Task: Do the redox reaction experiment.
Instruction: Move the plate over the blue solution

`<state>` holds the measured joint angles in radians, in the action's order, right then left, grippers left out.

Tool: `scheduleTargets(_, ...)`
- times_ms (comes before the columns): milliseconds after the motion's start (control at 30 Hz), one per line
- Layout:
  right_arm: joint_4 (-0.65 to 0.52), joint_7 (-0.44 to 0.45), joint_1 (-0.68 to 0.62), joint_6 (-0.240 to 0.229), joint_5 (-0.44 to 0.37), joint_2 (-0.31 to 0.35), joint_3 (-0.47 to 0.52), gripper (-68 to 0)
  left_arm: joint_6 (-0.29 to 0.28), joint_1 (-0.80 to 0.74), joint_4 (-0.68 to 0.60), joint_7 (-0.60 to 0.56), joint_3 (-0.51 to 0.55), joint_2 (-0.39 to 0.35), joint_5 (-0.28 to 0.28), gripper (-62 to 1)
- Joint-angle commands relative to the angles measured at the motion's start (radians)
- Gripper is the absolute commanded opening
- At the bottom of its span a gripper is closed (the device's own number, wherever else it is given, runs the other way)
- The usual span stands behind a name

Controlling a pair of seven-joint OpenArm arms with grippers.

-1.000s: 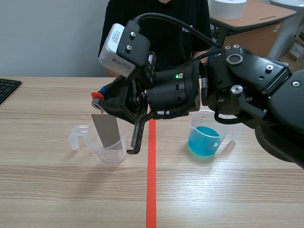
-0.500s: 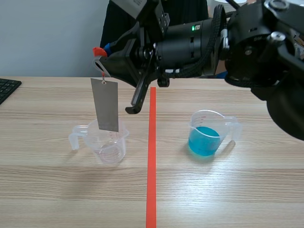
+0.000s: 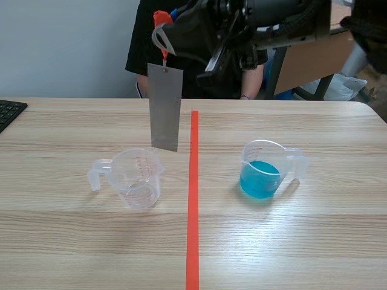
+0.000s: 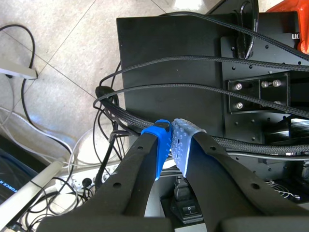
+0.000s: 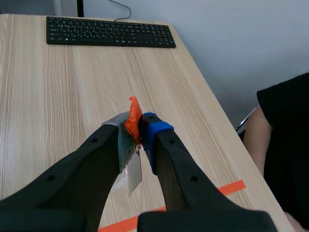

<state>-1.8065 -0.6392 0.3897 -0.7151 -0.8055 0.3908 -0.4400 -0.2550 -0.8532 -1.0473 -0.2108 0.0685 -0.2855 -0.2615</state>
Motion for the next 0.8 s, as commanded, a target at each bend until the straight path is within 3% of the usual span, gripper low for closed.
scheduleTargets(0,-0.016,-0.019,0.025,0.007,-0.019,0.006,0.035,-66.2,-0.002,-0.008,-0.014,-0.007,0.008,0.0,-0.003,-56.4)
scheduleTargets(333,-0.016,-0.185,0.01,-0.031,-0.044,0.006,0.245,-66.2,-0.002,-0.008,-0.014,-0.005,0.008,0.0,-0.003,-56.4)
scheduleTargets(600,-0.016,-0.24,-0.068,-0.031,-0.067,0.01,0.404,-66.2,-0.001,-0.028,-0.016,-0.024,0.011,-0.02,-0.007,-56.4)
scheduleTargets(767,-0.016,-0.218,-0.117,-0.031,-0.127,0.081,0.413,-66.2,-0.002,-0.102,-0.049,-0.12,0.011,-0.074,-0.008,-56.4)
